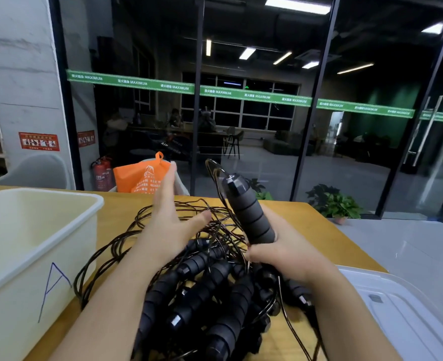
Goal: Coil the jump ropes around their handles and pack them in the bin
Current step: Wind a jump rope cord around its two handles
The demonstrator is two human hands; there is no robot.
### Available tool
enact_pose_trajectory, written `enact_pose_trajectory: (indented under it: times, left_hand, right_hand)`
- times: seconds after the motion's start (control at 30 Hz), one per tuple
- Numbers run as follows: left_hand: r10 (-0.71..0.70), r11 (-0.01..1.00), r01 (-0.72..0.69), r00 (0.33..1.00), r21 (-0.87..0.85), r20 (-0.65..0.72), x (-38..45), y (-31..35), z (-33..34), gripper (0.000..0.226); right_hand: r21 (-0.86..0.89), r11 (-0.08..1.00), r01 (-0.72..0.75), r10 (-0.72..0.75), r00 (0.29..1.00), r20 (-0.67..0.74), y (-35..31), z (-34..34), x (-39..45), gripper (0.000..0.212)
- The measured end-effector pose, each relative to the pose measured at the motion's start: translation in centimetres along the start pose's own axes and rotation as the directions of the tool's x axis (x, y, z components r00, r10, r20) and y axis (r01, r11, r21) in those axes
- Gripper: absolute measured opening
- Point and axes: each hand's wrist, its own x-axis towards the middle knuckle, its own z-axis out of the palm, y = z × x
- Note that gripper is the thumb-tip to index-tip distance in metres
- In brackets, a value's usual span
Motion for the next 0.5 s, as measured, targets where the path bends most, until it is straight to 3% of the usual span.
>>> enact_pose_trajectory:
  times: [0.13, 0.27, 0.4, 0.5]
  left_hand:
    - [0.098, 0.995, -0.099, 0.971, -0.008, 0.216, 0.7, 1.4, 1.4, 0.092]
    - [0.160, 0.986, -0.164, 0.981, 0.026, 0.114, 3.0, 3.2, 1.9, 0.067]
    - [0.136, 0.988, -0.129, 0.987, -0.090, 0.080, 5.3, 4.5, 1.9, 0.050]
    - [0.140, 0.977, -0.153, 0.986, 0.151, 0.094, 6.2, 4.2, 2.3, 0.028]
  right_hand:
    - [0.046, 0.998, 0.032, -0.037, 0.994, 0.102, -0.1, -0.6, -0.5, 0.037]
    - [0.125, 0.991, 0.037, -0.050, 0.993, 0.103, 0.1, -1.8, -1.3, 0.043]
    - [0.201, 0.980, 0.011, -0.027, 0.997, 0.078, 0.2, -2.5, -1.6, 0.056]
    - [0.220, 0.975, -0.021, 0.022, 1.000, -0.006, 0.0, -3.2, -1.0, 0.066]
